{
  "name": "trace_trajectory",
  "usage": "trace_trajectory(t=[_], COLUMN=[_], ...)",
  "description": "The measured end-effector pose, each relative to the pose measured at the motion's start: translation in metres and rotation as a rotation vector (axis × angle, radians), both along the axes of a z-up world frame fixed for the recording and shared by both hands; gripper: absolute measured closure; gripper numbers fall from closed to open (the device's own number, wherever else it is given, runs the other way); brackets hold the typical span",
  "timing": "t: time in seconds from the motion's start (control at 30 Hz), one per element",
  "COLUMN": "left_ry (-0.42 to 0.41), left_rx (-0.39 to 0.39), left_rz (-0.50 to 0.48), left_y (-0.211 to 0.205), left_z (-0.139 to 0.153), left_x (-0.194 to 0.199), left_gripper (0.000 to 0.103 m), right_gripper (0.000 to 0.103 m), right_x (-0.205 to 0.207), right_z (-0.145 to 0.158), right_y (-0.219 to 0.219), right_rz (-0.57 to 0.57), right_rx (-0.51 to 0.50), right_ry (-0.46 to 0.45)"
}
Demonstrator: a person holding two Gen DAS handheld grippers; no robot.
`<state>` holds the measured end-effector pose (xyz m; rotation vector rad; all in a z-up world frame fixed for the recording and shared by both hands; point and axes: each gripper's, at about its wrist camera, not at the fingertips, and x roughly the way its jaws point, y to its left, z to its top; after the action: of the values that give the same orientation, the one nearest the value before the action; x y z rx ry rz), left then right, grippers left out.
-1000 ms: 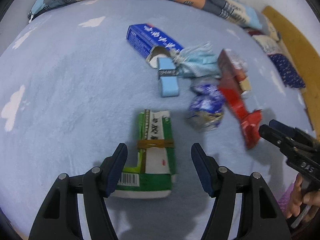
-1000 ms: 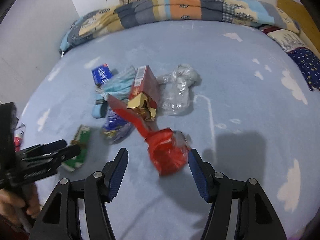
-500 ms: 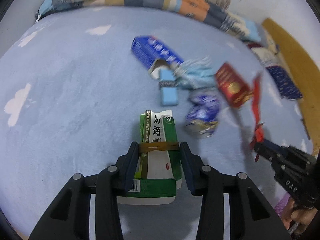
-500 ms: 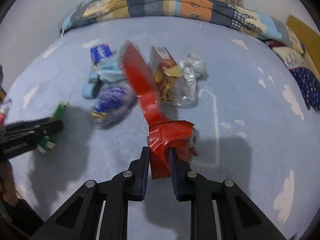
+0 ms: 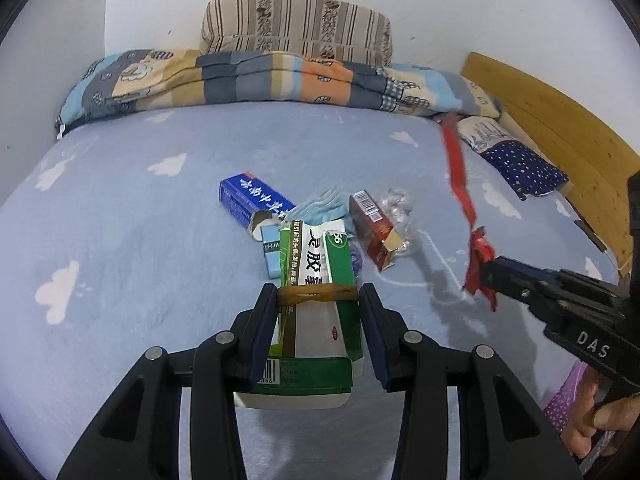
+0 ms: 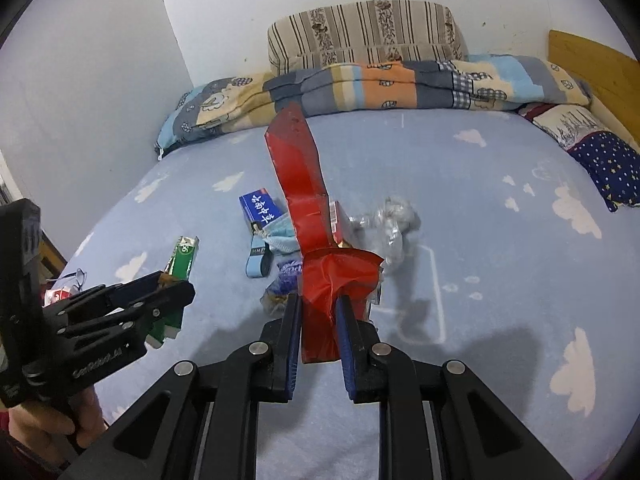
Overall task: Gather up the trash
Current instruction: 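Lift the green tube box and red wrapper off the bed with both grippers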
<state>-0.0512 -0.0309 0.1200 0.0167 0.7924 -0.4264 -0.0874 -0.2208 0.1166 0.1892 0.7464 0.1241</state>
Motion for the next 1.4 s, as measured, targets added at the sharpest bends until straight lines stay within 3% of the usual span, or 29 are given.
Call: trace_trajectory(t=[0.33, 0.57, 0.63, 0.67, 0.7, 1.0, 1.03, 1.13, 1.2, 1.4], left_ry=[-0.094, -0.067, -0.051, -0.045, -0.036, -0.017, -0.013, -0.007, -0.013, -0.027], left_rx=[0.055, 0.038, 0.031, 0.03, 0.027, 0.034, 0.032, 0.023, 0.023, 0.022], left_rz=[0.007, 0.023, 0.031, 0.033, 0.033, 0.025, 0.027, 0.031, 0.033, 0.029], left_y=[-0.014, -0.009, -0.006, -0.006, -0.005, -0.004, -0.003, -0.001, -0.001, -0.002], left_z=[0.011, 0.009, 0.007, 0.006, 0.004, 0.0, -0.001, 0.0, 0.002, 0.002], left_x=[-0.008, -0.003, 0.0, 0.0, 0.001, 0.003, 0.004, 0.006, 0.005, 0.002], left_gripper=[0.063, 0.063, 0.063, 0.063, 0.063, 0.063, 0.063, 0.063, 0.063, 0.063], right_gripper=[0.086, 0.086, 0.075, 0.045, 0.031, 0.031, 0.033, 0.073, 0.088, 0.089], right_x=[-0.001, 0.001, 0.006, 0.01, 0.017, 0.059, 0.061, 0.061, 0.057, 0.033], right_z=[0.004, -0.001, -0.006, -0.011, -0.018, -0.091, -0.099, -0.109, -0.1, -0.053], right_y=[0.001, 0.0, -0.004, -0.007, -0.01, -0.006, -0.002, 0.003, 0.001, -0.004], right_rz=[0.031, 0.023, -0.006, -0.016, -0.021, 0.055, 0.06, 0.065, 0.043, 0.019], right_rx=[0.047, 0.027, -0.004, -0.019, -0.038, -0.164, -0.189, -0.222, -0.185, -0.083], right_ry=[-0.02, -0.002, 0.017, 0.041, 0.078, 0.279, 0.298, 0.333, 0.318, 0.17])
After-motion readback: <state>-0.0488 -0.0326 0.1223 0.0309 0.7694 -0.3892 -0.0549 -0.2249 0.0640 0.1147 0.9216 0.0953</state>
